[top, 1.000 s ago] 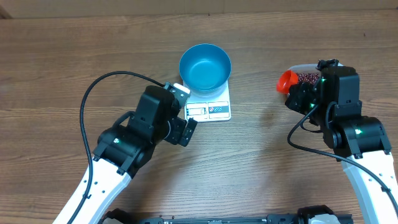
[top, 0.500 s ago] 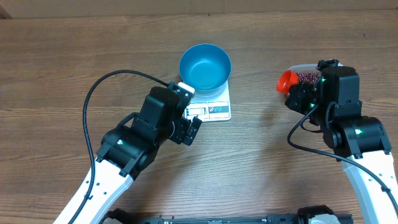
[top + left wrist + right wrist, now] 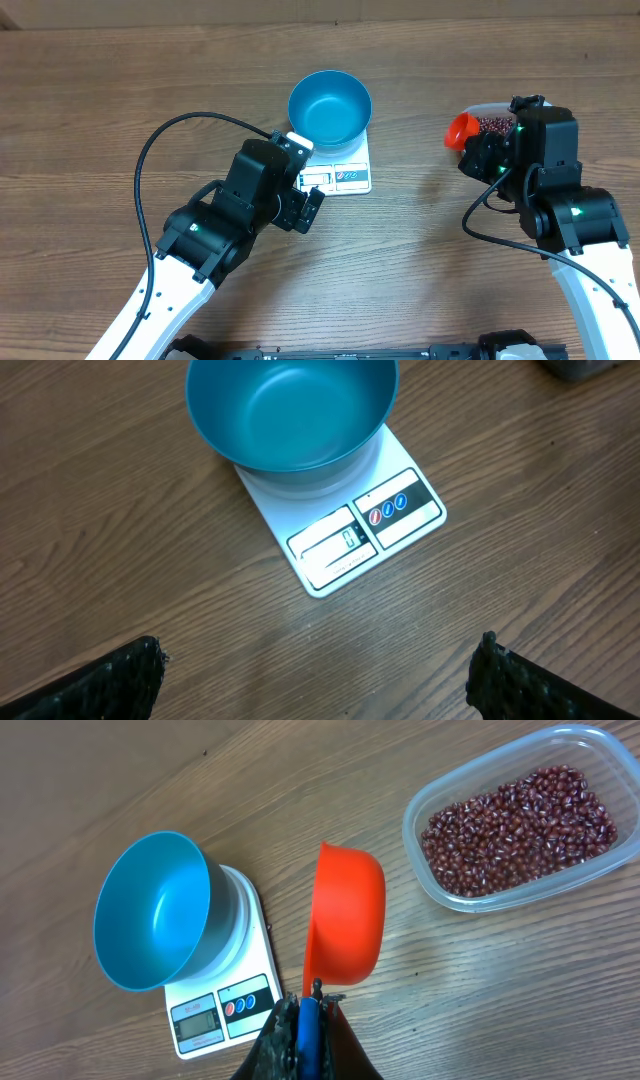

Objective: Scoop item into bowl and weigh 150g on scale
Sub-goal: 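Move the right gripper with the scoop over the bean tub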

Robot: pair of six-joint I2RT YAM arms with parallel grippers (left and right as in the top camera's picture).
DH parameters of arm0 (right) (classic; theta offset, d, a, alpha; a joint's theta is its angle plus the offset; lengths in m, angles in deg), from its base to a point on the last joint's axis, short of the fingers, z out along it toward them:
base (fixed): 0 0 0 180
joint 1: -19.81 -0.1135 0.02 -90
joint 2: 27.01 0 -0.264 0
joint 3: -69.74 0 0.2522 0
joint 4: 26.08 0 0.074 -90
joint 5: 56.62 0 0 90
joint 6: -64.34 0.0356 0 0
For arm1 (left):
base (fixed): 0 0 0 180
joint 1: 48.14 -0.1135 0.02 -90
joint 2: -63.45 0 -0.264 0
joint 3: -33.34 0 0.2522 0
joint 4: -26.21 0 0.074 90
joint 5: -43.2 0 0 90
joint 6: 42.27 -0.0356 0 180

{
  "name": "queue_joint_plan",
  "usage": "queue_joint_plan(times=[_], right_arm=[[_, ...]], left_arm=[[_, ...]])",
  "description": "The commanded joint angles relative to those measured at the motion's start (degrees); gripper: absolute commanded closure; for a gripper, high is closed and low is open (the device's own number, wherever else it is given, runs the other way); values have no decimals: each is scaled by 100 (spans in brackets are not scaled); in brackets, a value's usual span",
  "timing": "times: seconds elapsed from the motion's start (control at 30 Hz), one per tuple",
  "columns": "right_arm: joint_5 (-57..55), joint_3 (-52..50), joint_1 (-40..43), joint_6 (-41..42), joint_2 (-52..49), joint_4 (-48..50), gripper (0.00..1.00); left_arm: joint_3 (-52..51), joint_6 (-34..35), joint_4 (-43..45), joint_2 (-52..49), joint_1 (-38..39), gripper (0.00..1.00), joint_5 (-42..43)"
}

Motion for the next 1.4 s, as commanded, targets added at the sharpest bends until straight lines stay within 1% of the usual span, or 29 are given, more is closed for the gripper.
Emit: queue_joint_plan(times=[0.0,0.53,0.8,1.0,1.17,1.27,1.37], right_arm=[[26,179,-11,-7,0,35,96],[24,179,-11,-55,0,35,96],[15,179,-11,-400,0,9,96],[-544,179,-11,-476,0,-227,96],[-800,179,-7,-520,-2,-203,96],[-815,181,85,-774,-26,-179,96],[-835,181,382,-1010,-133,-184,96]], left_arm=[[-37,55,17,-35,37,0,-70],[-37,55,17,-35,37,0,-70],[-37,55,17,-35,37,0,-70],[-37,52,17,-35,37,0,-70],[-37,55,17,-35,37,0,-70],[-37,55,17,-35,37,0,-70],[-37,55,17,-35,37,0,-70]])
